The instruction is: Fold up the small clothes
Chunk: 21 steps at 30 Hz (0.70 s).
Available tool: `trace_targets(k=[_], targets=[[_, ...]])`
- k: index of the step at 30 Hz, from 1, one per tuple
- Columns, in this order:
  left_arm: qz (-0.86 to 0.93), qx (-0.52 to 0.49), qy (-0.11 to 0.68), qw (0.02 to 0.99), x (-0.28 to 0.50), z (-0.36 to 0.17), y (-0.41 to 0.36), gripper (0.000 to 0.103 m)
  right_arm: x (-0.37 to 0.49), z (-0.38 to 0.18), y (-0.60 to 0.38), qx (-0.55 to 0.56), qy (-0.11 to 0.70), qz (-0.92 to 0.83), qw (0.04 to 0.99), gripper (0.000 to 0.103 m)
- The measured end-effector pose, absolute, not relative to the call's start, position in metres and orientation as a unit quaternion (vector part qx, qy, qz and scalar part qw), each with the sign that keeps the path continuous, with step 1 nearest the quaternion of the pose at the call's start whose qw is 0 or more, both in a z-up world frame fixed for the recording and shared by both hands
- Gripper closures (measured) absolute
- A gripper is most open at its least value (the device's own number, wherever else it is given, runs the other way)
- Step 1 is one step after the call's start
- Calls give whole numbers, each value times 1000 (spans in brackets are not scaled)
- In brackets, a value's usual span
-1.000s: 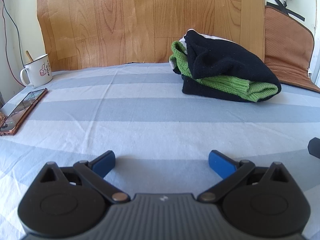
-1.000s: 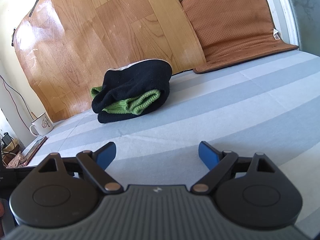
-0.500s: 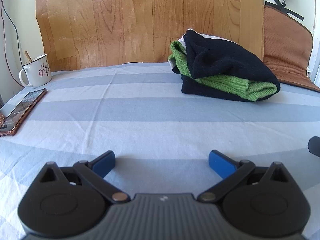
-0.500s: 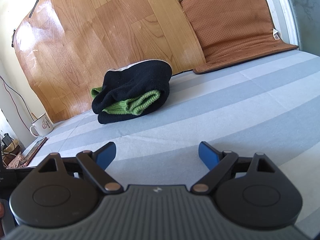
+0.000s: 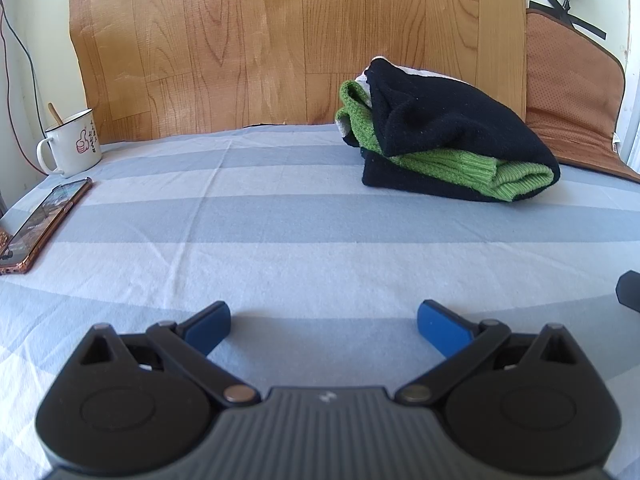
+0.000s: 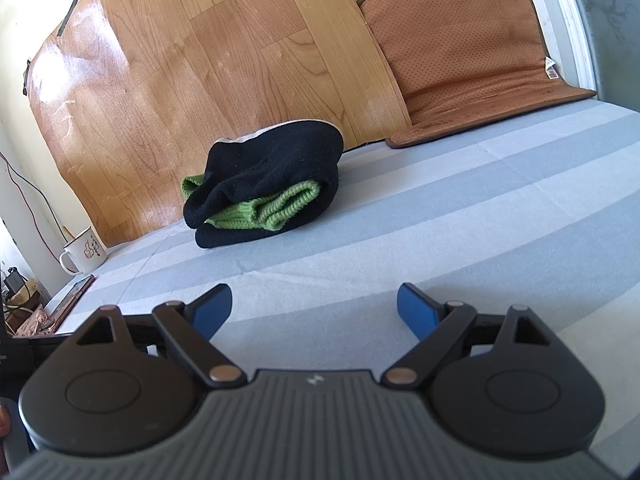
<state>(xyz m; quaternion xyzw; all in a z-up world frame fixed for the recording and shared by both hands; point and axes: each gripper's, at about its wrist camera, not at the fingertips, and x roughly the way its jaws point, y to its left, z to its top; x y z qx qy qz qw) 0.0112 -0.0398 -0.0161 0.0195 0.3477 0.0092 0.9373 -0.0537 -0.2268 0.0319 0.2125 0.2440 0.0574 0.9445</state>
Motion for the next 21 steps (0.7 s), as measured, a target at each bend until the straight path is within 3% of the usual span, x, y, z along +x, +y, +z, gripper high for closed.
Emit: trace_targets(k=[21], targets=[[8,26,349,937,8,-15,-41,0,-55,34,-228,218,240,56,944,12]])
